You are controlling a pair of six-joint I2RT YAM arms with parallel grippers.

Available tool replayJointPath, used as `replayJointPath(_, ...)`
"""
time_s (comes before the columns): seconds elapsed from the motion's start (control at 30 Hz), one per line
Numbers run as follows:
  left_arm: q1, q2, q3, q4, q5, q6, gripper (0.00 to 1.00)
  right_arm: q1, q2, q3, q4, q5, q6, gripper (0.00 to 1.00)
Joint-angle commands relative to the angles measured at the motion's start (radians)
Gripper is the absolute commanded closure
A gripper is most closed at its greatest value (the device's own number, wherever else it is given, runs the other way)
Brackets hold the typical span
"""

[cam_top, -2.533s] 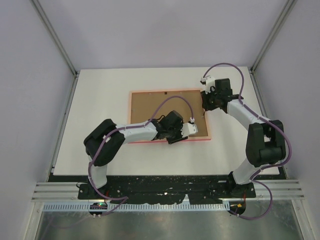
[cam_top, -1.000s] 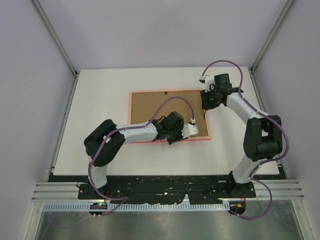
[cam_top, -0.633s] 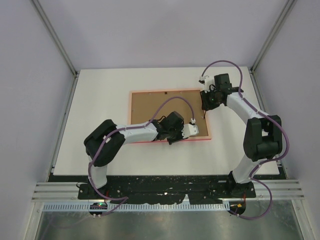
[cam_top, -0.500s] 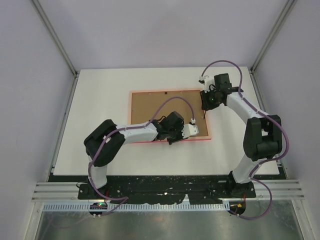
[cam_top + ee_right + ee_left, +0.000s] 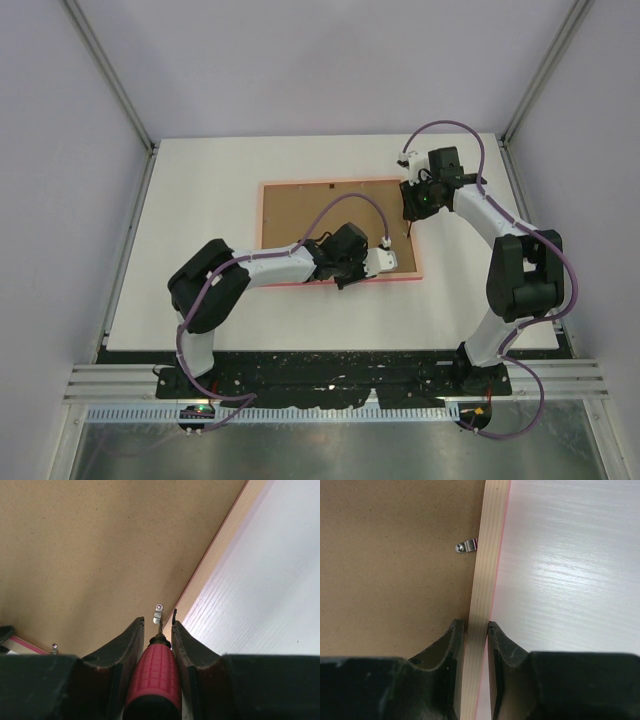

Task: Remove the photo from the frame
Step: Release the photo frame item from the photo frame, then move the photo frame to the center of the board.

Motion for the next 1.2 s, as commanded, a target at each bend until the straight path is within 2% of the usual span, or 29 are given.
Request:
replayJointPath(0.0, 0.001, 0.052, -0.027, -0.036, 0.015, -0.041, 1.0, 0.013, 0.007, 0.015, -0.062, -0.082, 0.018, 0.92)
replayJointPath(0.43, 0.003, 0.051, -0.027, -0.035, 0.017, -0.038, 1.0, 0.013, 0.015, 0.018, -0.072, -0.107, 0.018, 0.92)
replayJointPath(0.6, 0.001, 0.048, -0.03, -0.036, 0.018, -0.037, 1.0, 0.013, -0.009, 0.029, -0.082, -0.062, 0.001, 0.92)
replayJointPath(0.93, 0.001, 0.034, -0.043, -0.028, 0.032, -0.029, 1.0, 0.004, -0.173, 0.121, -0.243, -0.143, -0.028, 0.92)
replayJointPath(1.17, -0.002, 0.006, -0.075, -0.028, 0.07, -0.024, 1.0, -0.019, -0.365, 0.002, -0.236, -0.193, -0.039, 0.92)
